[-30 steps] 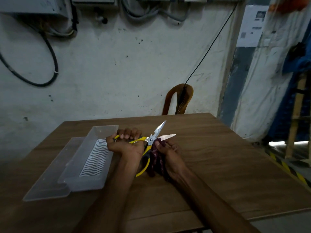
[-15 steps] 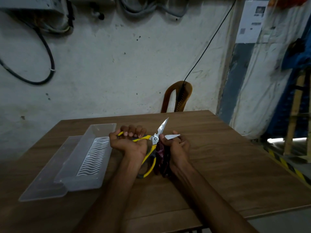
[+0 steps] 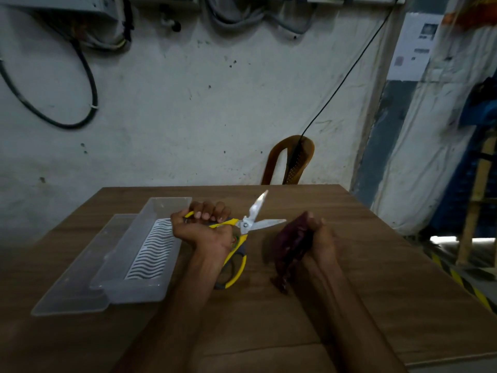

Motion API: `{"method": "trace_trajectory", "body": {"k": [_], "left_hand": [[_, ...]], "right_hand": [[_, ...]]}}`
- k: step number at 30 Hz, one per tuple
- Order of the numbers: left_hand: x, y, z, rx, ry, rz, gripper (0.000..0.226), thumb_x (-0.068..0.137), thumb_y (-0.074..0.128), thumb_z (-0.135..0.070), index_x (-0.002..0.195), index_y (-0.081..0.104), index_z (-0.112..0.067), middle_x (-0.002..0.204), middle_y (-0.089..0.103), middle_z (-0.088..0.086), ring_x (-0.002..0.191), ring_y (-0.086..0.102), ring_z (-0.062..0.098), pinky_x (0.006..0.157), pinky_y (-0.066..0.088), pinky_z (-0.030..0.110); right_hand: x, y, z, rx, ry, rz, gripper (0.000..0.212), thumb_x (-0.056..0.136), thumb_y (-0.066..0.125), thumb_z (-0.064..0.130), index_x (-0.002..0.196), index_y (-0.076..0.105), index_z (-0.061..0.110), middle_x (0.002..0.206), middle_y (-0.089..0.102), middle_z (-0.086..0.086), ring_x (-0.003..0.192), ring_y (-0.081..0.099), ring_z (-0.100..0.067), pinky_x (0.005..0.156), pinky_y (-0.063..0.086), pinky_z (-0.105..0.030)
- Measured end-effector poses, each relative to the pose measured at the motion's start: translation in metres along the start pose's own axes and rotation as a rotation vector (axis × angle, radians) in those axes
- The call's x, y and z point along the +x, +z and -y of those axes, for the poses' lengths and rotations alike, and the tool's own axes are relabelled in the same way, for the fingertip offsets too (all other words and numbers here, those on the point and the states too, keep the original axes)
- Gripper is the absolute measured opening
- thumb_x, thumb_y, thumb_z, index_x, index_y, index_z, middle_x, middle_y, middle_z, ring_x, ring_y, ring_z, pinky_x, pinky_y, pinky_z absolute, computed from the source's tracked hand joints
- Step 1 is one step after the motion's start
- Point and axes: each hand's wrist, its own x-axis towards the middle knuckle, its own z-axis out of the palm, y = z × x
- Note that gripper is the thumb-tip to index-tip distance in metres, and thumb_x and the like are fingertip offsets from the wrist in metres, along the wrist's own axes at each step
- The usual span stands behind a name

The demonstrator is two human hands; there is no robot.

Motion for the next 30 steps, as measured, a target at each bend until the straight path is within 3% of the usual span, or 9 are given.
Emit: {"method": "trace_trajectory", "body": {"k": [4, 6, 9, 12, 14, 18, 21, 24, 30], "left_hand": [[0.012, -0.002, -0.015, -0.094, 0.056, -0.017, 0.018, 0.06, 0.043, -0.033, 0.053, 0.033, -0.02, 0.05, 0.027, -0.004, 0.045, 0.022, 0.014, 0.048, 0.02, 0.021], [0.013, -0.002, -0.015, -0.113, 0.057, -0.015, 0.018, 0.059, 0.044, -0.033, 0.053, 0.034, -0.02, 0.05, 0.027, -0.004, 0.045, 0.023, 0.014, 0.047, 0.021, 0.021], [0.013, -0.002, -0.018, -0.124, 0.066, -0.022, 0.018, 0.059, 0.044, -0.032, 0.051, 0.034, -0.02, 0.051, 0.027, -0.005, 0.045, 0.023, 0.014, 0.046, 0.022, 0.022], [0.015, -0.002, -0.021, -0.124, 0.089, -0.042, 0.018, 0.06, 0.044, -0.032, 0.053, 0.032, -0.02, 0.052, 0.027, -0.004, 0.045, 0.022, 0.015, 0.048, 0.021, 0.022], [0.016, -0.003, -0.021, -0.113, 0.093, -0.046, 0.019, 0.06, 0.044, -0.033, 0.053, 0.032, -0.02, 0.052, 0.027, -0.004, 0.046, 0.021, 0.015, 0.05, 0.019, 0.023], [0.015, -0.003, -0.021, -0.106, 0.071, -0.04, 0.018, 0.059, 0.045, -0.033, 0.053, 0.032, -0.021, 0.051, 0.026, -0.004, 0.046, 0.02, 0.015, 0.05, 0.017, 0.024], [0.013, -0.003, -0.022, -0.098, 0.058, -0.027, 0.019, 0.06, 0.044, -0.033, 0.052, 0.033, -0.02, 0.05, 0.026, -0.004, 0.045, 0.02, 0.015, 0.05, 0.017, 0.024], [0.013, -0.003, -0.021, -0.086, 0.049, -0.027, 0.02, 0.061, 0.044, -0.033, 0.051, 0.033, -0.019, 0.051, 0.026, -0.003, 0.047, 0.02, 0.015, 0.051, 0.016, 0.025], [0.013, -0.004, -0.011, -0.066, 0.015, -0.029, 0.021, 0.062, 0.045, -0.034, 0.053, 0.033, -0.02, 0.052, 0.025, -0.003, 0.05, 0.018, 0.015, 0.054, 0.012, 0.027]], "right_hand": [[0.009, -0.009, 0.008, -0.079, 0.088, 0.033, 0.063, 0.074, 0.077, 0.048, 0.128, 0.062, 0.021, 0.128, 0.061, -0.011, 0.12, 0.056, -0.036, 0.098, 0.045, -0.057], [0.0, -0.001, -0.006, -0.187, 0.103, 0.073, 0.049, 0.082, 0.069, 0.055, 0.118, 0.067, 0.022, 0.126, 0.064, -0.011, 0.118, 0.059, -0.036, 0.104, 0.045, -0.058], [-0.016, 0.008, -0.023, -0.371, -0.002, 0.176, 0.038, 0.099, 0.048, 0.055, 0.113, 0.068, 0.026, 0.123, 0.067, -0.009, 0.11, 0.066, -0.03, 0.098, 0.054, -0.055], [-0.033, 0.009, -0.026, -0.539, -0.118, 0.362, 0.022, 0.093, 0.068, 0.041, 0.108, 0.072, 0.024, 0.11, 0.072, -0.012, 0.091, 0.074, -0.024, 0.082, 0.063, -0.045], [-0.037, 0.003, -0.03, -0.759, -0.307, 0.484, 0.018, 0.085, 0.08, 0.026, 0.101, 0.072, 0.023, 0.099, 0.073, -0.006, 0.079, 0.072, -0.01, 0.071, 0.062, -0.03], [-0.038, 0.001, -0.039, -1.384, -0.891, 0.568, 0.016, 0.088, 0.073, 0.021, 0.1, 0.073, 0.031, 0.096, 0.068, 0.011, 0.088, 0.063, -0.002, 0.081, 0.053, -0.024], [-0.034, -0.001, -0.043, -1.217, -0.932, 0.514, 0.017, 0.091, 0.069, 0.014, 0.094, 0.075, 0.031, 0.089, 0.071, 0.011, 0.08, 0.067, -0.002, 0.073, 0.054, -0.021], [-0.04, 0.002, -0.034, -0.756, -0.71, 0.438, 0.013, 0.098, 0.066, 0.02, 0.1, 0.076, 0.026, 0.089, 0.076, 0.004, 0.083, 0.073, -0.013, 0.072, 0.057, -0.03], [-0.049, 0.035, -0.004, -0.657, -0.761, 0.461, 0.029, 0.106, 0.042, 0.016, 0.095, 0.069, 0.019, 0.089, 0.071, -0.004, 0.085, 0.067, -0.021, 0.075, 0.051, -0.035]]}}
